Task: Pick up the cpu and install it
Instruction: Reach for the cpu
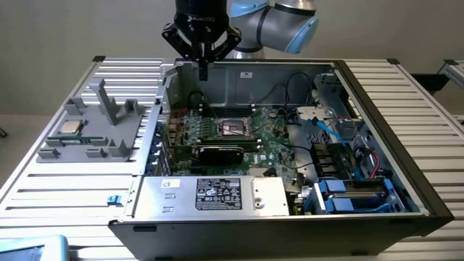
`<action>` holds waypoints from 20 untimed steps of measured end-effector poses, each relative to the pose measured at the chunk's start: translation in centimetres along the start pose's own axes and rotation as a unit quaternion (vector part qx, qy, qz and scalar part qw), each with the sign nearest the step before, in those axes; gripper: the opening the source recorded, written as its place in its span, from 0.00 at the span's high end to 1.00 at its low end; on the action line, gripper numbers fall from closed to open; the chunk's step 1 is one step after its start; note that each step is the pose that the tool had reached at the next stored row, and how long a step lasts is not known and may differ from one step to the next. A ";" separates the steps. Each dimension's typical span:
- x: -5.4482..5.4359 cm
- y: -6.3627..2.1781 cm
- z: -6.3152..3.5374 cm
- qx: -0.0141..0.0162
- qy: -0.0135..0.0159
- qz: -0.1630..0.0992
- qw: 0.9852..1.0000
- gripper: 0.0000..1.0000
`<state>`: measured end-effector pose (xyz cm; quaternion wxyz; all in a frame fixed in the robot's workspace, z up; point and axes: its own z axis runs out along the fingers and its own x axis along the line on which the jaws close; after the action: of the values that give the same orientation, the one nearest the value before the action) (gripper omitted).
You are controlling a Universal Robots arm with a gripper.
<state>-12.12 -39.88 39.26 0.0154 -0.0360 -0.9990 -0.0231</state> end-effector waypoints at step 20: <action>6.2 -0.47 0.18 0.000 -0.001 0.000 1.000 0.88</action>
<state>-18.39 -39.90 39.26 0.0147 -0.0359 -0.9990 -0.0231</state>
